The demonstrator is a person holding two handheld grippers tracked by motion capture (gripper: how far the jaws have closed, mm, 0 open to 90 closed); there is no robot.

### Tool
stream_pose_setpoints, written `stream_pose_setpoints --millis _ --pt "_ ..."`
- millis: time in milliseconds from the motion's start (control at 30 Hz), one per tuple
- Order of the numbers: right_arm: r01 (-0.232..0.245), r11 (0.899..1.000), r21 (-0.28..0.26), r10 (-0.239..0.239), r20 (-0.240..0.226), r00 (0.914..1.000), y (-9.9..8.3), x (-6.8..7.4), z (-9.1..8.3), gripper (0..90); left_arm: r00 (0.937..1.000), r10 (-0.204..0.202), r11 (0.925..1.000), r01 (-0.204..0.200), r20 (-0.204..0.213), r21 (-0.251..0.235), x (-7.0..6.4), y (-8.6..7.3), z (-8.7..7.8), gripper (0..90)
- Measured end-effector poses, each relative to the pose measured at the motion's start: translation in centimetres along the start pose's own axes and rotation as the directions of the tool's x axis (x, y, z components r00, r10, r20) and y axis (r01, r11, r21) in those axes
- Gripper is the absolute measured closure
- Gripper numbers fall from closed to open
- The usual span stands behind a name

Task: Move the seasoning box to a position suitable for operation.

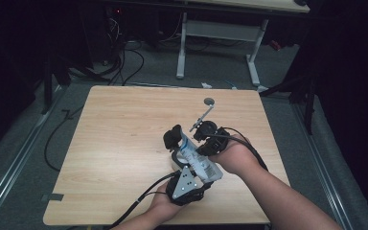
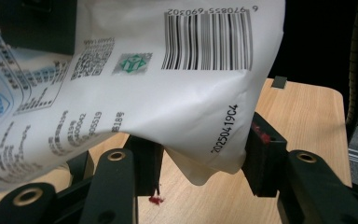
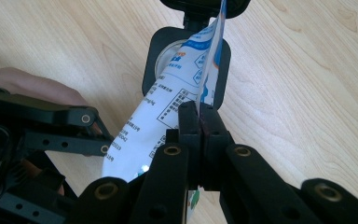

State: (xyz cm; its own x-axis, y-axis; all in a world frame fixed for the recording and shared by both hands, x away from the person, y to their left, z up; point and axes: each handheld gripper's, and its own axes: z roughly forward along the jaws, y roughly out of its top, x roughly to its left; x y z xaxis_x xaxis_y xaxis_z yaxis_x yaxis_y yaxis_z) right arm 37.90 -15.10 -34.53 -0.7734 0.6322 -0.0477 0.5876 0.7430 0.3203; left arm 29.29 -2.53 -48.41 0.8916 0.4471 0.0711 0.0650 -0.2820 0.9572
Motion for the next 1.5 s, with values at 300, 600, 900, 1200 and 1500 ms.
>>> stream_pose_setpoints --millis 300,600,900,1200,1500 --pt "-0.013 1.000 -0.001 0.013 -0.003 0.9999 -0.9 0.2 -0.1 89.5 1.0000 0.008 0.9998 -0.008 0.001 0.020 -0.3 -0.7 0.1 54.4" --pt "-0.020 1.000 -0.005 0.020 -0.011 0.9997 -1.3 0.3 -0.2 89.5 1.0000 -0.001 0.9992 0.001 -0.005 0.039 -0.2 -1.3 0.2 54.1" --pt "-0.025 1.000 0.004 0.025 -0.014 0.9996 -1.5 0.4 -0.4 89.4 0.9999 -0.011 0.9986 0.011 -0.008 0.052 0.0 -1.7 0.3 53.7" --pt "-0.033 0.999 0.001 0.033 -0.019 0.9993 -1.8 0.4 -0.5 89.4 0.9996 -0.022 0.9974 0.023 -0.015 0.068 0.3 -2.2 0.5 53.3" --pt "-0.044 0.999 -0.001 0.044 -0.026 0.9987 -2.2 0.3 -0.6 89.5 0.9994 -0.032 0.9958 0.033 -0.016 0.085 0.6 -2.5 0.8 53.1"
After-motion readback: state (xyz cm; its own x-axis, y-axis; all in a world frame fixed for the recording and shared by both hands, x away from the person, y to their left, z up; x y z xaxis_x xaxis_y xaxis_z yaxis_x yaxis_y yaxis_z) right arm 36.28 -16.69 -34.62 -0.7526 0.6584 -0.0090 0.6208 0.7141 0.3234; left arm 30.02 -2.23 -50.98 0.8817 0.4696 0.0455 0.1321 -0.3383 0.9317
